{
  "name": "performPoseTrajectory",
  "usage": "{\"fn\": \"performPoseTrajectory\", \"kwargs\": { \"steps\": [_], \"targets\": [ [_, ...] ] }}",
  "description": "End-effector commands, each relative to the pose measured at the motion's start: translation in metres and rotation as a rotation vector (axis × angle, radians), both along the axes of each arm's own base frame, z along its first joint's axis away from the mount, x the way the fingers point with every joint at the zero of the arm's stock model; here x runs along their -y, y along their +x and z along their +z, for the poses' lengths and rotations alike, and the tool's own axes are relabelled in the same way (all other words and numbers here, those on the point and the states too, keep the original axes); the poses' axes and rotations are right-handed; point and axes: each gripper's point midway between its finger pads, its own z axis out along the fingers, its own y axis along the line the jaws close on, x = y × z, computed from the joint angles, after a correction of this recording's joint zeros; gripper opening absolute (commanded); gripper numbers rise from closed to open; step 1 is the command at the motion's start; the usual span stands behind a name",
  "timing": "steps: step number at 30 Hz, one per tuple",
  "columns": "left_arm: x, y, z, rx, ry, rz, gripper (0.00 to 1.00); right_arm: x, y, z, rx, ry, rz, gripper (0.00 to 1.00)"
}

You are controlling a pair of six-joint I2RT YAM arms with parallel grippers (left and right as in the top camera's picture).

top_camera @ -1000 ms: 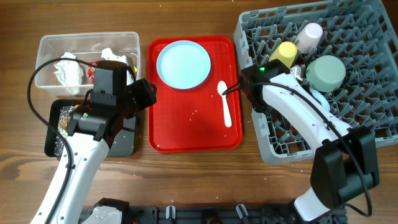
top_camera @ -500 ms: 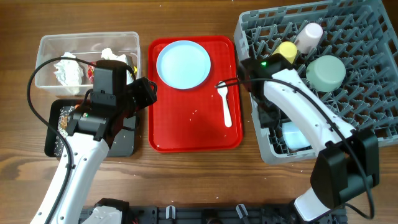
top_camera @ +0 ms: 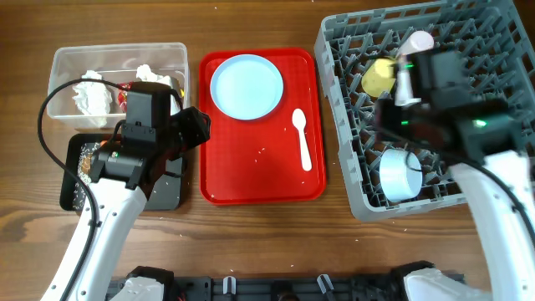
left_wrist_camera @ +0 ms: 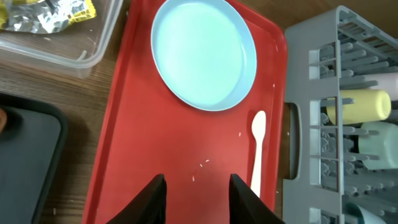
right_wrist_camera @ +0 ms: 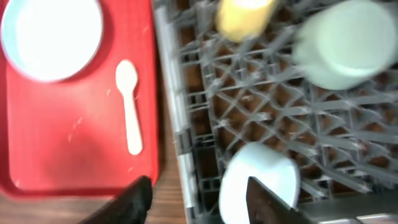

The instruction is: Sort waste into correct bins and load items into the dishwasher rack

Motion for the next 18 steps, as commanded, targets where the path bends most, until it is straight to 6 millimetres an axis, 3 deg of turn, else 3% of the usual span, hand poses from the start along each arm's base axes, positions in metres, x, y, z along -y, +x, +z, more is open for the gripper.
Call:
{"fn": "performPoseTrajectory", "kwargs": {
  "steps": [1,5,8,12,18],
  "targets": [
    [0.016,0.002,0.0,-0.002,-0.01,-0.058,0.32,0.015,0.0,0.004,-0.003,0.103,-0.075,0.04],
    [0.024,0.002,-0.017,-0.042,0.034,-0.074,0.33,0.024,-0.012,-0.019,-0.103,0.152,-0.115,0.04],
    [0.028,0.002,-0.026,-0.07,0.043,-0.085,0.31,0.032,-0.022,-0.038,-0.17,0.178,-0.264,0.04],
    [0.028,0.002,-0.028,-0.074,0.045,-0.087,0.31,0.053,-0.034,-0.057,-0.219,0.092,-0.412,0.04],
    [0.028,0.002,-0.028,-0.071,0.057,-0.102,0.31,0.058,-0.05,-0.084,-0.296,0.073,-0.483,0.04]
  ]
}}
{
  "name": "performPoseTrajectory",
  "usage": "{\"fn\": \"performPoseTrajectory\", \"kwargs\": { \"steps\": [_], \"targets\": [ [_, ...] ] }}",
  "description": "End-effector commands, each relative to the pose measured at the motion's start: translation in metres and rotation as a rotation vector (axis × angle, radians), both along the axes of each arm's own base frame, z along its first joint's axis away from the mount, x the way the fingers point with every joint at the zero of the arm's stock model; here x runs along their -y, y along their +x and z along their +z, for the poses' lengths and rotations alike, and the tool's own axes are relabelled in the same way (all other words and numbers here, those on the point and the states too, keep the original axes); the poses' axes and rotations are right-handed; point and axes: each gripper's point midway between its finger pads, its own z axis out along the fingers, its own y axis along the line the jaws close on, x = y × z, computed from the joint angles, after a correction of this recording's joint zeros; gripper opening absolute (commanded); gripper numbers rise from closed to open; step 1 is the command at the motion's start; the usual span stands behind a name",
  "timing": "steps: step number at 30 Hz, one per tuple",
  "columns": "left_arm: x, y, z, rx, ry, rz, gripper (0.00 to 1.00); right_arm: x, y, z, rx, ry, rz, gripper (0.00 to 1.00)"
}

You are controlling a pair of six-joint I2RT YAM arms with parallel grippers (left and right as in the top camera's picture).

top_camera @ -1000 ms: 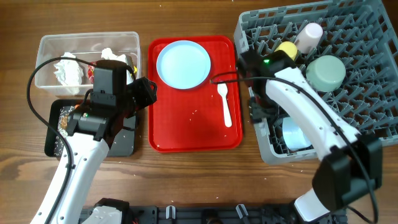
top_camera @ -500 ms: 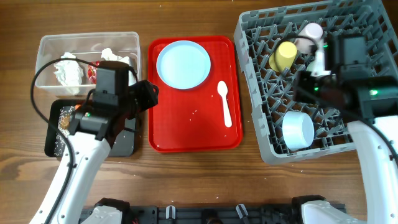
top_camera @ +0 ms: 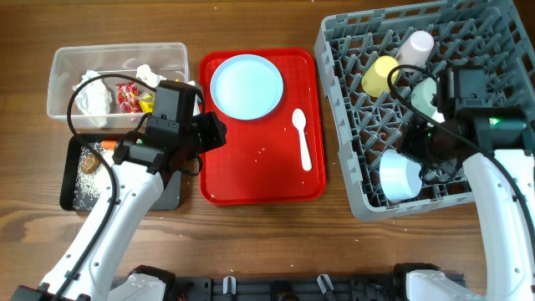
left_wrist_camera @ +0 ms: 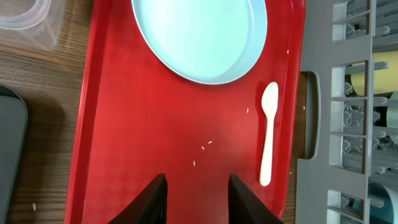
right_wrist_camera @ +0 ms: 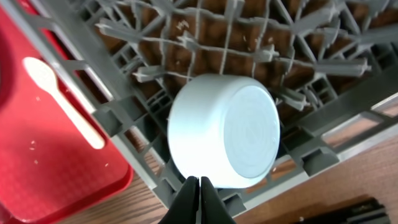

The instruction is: Sort waste into correct bins and load items into the dishwasher rack

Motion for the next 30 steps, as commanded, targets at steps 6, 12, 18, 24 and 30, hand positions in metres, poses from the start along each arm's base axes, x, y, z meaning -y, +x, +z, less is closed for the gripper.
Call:
{"fn": "performPoseTrajectory", "kwargs": {
  "steps": [6,12,18,24,30],
  "targets": [
    [0.0,0.005,0.005,0.025,0.02,-0.017,0.32,0.023,-0.016,-0.035,-0.081,-0.103,-0.151,0.04],
    [0.0,0.005,0.005,0.025,0.02,-0.017,0.32,0.011,-0.019,-0.061,-0.101,-0.033,-0.138,0.04],
    [0.0,0.005,0.005,0.024,0.021,-0.017,0.33,0.001,-0.02,-0.073,-0.105,0.023,-0.125,0.04],
    [0.0,0.005,0.005,0.026,0.021,-0.017,0.34,-0.014,0.0,-0.043,-0.014,0.071,0.09,0.04],
    [0.0,0.004,0.005,0.023,0.021,-0.017,0.35,-0.07,0.029,0.003,0.222,0.309,0.434,0.16]
  ]
}}
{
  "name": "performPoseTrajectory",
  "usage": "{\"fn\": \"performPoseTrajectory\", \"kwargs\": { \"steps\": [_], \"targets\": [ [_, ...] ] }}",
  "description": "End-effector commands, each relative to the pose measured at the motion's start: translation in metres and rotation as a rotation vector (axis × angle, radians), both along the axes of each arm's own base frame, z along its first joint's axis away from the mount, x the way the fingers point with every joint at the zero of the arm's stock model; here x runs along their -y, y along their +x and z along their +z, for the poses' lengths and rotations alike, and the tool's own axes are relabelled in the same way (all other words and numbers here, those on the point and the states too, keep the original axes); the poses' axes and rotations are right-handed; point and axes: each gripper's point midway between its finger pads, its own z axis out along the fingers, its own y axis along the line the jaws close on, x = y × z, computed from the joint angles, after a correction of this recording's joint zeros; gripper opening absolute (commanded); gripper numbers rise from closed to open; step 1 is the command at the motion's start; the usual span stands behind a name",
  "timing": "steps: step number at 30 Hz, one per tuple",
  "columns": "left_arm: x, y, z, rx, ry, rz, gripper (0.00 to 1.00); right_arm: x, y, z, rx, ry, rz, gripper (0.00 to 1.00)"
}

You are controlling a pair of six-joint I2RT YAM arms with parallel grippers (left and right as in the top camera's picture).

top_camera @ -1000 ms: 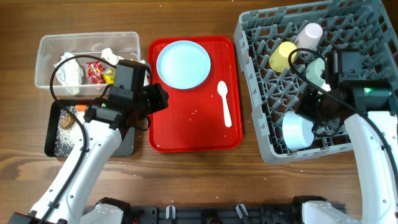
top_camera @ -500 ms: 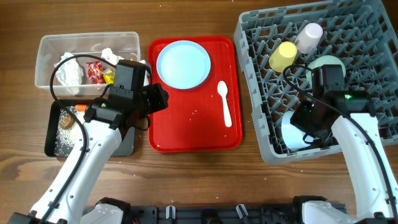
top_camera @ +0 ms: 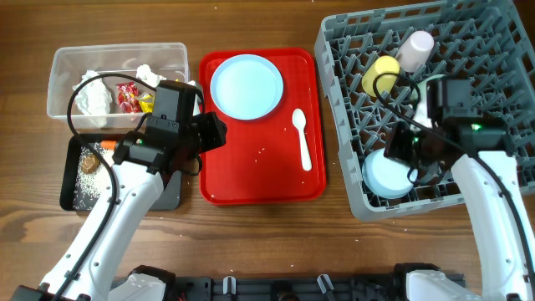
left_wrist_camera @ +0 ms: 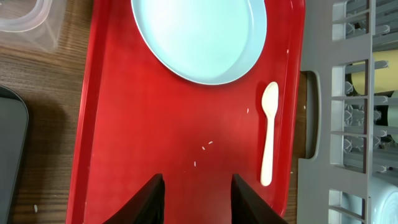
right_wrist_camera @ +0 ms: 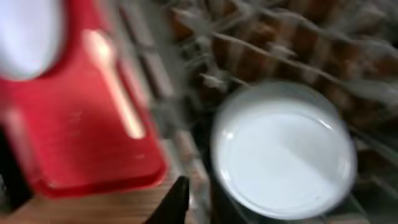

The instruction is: Sort waste into correct bins and load items into the dishwasher rack

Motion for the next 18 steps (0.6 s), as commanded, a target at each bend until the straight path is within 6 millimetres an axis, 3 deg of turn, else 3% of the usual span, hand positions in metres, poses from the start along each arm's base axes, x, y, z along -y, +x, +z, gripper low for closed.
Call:
{"fn": "performPoseTrajectory", "kwargs": {
  "steps": [1,4,6,10,18],
  "targets": [
    [0.0,0.003,0.004,0.016,0.018,-0.011,0.35,-0.031,0.005,0.022,0.098,0.125,0.196,0.19],
    [0.0,0.002,0.004,0.011,0.02,-0.011,0.36,-0.039,0.003,0.01,0.089,0.101,0.302,0.37],
    [0.0,0.002,0.004,0.011,0.02,-0.011,0.36,-0.047,0.002,0.002,0.074,0.093,0.362,0.43],
    [0.0,0.002,0.003,0.009,0.02,-0.011,0.36,-0.047,0.006,-0.028,-0.022,-0.017,0.358,0.48],
    [-0.001,-0.001,0.001,-0.004,0.024,-0.011,0.38,-0.056,0.019,-0.079,-0.155,-0.022,0.35,0.5]
  ]
}}
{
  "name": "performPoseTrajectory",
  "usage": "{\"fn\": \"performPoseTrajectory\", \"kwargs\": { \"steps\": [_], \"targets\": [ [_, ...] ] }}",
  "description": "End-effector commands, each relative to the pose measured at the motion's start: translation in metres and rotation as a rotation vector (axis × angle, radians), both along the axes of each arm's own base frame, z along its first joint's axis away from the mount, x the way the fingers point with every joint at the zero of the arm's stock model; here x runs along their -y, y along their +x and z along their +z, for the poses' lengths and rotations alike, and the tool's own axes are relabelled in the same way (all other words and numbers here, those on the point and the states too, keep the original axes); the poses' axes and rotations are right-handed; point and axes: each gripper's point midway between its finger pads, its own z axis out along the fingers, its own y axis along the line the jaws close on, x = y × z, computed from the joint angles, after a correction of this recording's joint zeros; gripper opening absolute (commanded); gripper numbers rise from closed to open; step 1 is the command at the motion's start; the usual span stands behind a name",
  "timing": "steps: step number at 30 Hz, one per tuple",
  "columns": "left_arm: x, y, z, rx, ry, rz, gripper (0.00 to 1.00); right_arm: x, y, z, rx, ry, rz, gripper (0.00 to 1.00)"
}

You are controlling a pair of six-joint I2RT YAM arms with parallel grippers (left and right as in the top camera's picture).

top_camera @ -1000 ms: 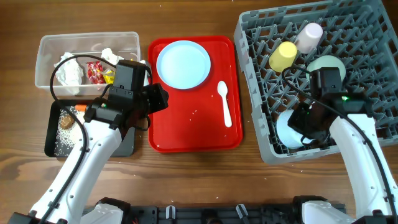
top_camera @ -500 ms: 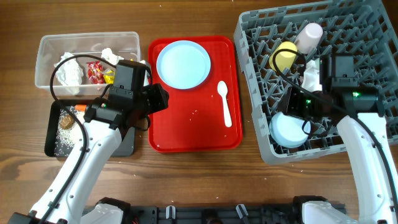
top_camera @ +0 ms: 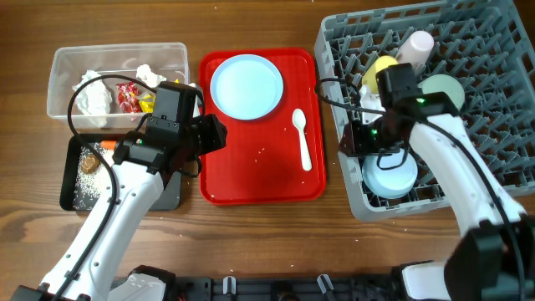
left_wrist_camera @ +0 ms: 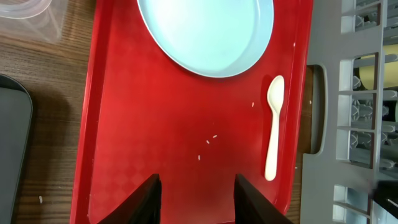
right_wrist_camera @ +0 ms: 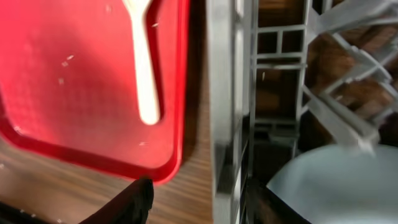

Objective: Sort waste into correct bins and load items into the dishwasher rack
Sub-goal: 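Move the left gripper to the light-blue plate and grasp its rim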

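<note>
A pale blue plate [top_camera: 247,86] [left_wrist_camera: 205,31] and a white spoon [top_camera: 303,138] [left_wrist_camera: 273,124] [right_wrist_camera: 144,68] lie on the red tray [top_camera: 251,180]. The grey dishwasher rack [top_camera: 334,50] holds a white bowl [top_camera: 391,177] [right_wrist_camera: 336,186], mouth up, in its near left corner, plus yellow [top_camera: 380,71], pink-white [top_camera: 415,46] and pale green [top_camera: 439,88] cups. My left gripper [top_camera: 211,134] [left_wrist_camera: 198,202] hovers open over the tray's left part. Also open and empty, my right gripper [top_camera: 358,138] [right_wrist_camera: 193,202] straddles the rack's left wall [right_wrist_camera: 224,93].
A clear bin [top_camera: 63,63] with crumpled paper and wrappers stands at the back left. In front of it a black tray [top_camera: 75,196] holds food scraps, partly under my left arm. Bare wood runs along the front edge.
My right gripper has moved left from over the bowl to the rack's left wall, and its jaws stand open. The bowl, plate, spoon and left gripper are where they were.
At first the bowl lay on its side in the rack under my open right gripper. Then the right fingers were shut close to the bowl. Later the bowl sat mouth up in the corner. My left gripper shifted over the red tray early and has stayed open there.
</note>
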Motion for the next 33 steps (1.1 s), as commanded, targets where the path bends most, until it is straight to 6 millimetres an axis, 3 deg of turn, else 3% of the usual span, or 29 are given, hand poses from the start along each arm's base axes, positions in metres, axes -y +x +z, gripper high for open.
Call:
{"fn": "performPoseTrajectory", "kwargs": {
  "steps": [1,4,6,11,16,17,22,23,27,28,33],
  "targets": [
    [0.0,0.004,0.005,0.02,0.015,-0.009,0.38,0.001,0.002,-0.023,-0.066,-0.023,-0.026,0.41],
    [0.0,0.004,0.005,0.019,0.016,-0.009,0.38,0.0,0.002,-0.029,-0.093,-0.02,-0.062,0.12],
    [0.0,0.004,0.005,0.019,0.016,-0.009,0.39,-0.002,0.006,-0.028,-0.085,-0.007,-0.083,0.04],
    [-0.001,0.002,0.003,0.006,0.02,-0.009,0.39,-0.012,0.025,-0.023,-0.025,0.057,-0.133,0.04],
    [-0.004,0.0,0.001,-0.004,0.037,-0.001,0.4,-0.012,0.025,-0.023,-0.024,0.057,-0.13,0.04],
    [-0.006,0.0,0.0,-0.001,0.047,0.006,0.4,-0.012,0.024,-0.023,-0.027,0.057,-0.131,0.06],
    [-0.007,0.001,0.0,0.0,0.05,0.008,0.43,-0.013,0.029,-0.018,-0.011,0.06,-0.129,0.53],
    [-0.007,0.001,0.0,0.0,0.05,0.008,0.44,-0.013,0.034,-0.011,0.007,0.064,-0.128,0.59],
    [-0.007,0.002,0.001,0.017,0.067,-0.023,0.41,-0.016,0.048,0.019,0.067,0.077,-0.125,0.64],
    [-0.008,0.007,0.003,0.045,0.085,-0.032,0.4,-0.017,0.055,0.039,0.095,0.084,-0.124,0.65],
    [0.001,0.042,-0.001,0.127,0.069,-0.023,0.41,-0.028,0.054,0.068,0.116,0.159,-0.104,0.65]
  ]
}}
